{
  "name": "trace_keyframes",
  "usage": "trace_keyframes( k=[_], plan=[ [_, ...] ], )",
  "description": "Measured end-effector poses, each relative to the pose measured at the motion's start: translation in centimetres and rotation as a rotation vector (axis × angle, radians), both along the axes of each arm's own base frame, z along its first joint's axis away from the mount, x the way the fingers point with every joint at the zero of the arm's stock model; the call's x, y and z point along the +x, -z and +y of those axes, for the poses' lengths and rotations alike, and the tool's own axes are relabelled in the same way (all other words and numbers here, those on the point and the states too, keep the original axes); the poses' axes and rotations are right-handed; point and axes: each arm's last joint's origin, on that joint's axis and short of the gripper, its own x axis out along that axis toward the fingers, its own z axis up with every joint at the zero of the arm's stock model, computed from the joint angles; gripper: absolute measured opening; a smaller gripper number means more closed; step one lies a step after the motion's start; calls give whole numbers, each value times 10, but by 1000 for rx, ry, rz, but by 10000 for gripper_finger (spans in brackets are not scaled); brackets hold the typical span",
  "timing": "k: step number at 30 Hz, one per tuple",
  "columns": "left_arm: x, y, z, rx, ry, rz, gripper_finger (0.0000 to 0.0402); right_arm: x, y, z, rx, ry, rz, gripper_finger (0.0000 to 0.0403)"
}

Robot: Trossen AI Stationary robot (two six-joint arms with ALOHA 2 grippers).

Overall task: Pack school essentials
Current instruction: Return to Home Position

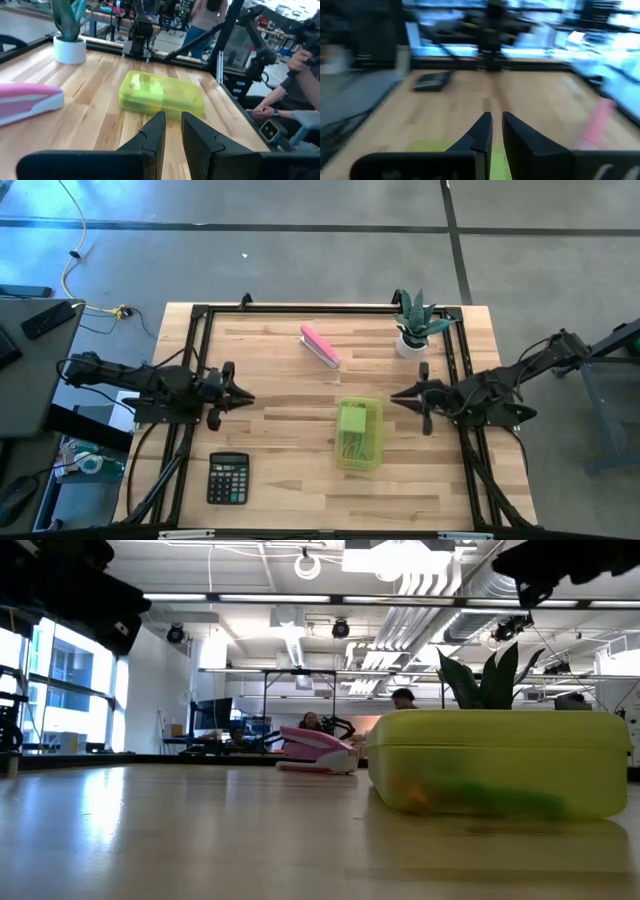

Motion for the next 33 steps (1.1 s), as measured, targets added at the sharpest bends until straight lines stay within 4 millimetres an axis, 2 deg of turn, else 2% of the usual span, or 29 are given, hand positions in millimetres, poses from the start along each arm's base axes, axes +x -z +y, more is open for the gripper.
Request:
trace_keyframes(
  k=[4,8,15,24,33],
  plan=[
    [-1,9,0,-2,0,17,53,-11,19,-2,-12,-190,-39,34],
    [-1,20,0,1,-3,45,53,-18,36,-5,-30,-267,-81,34],
    [-1,24,4,51,-107,55,53,-28,49,-16,-56,-222,-134,34],
    [-2,23,18,70,-141,50,53,-38,54,-26,-63,-270,-212,34],
    [-6,24,35,72,-266,64,53,-42,64,-30,-12,-273,-105,34]
  ],
)
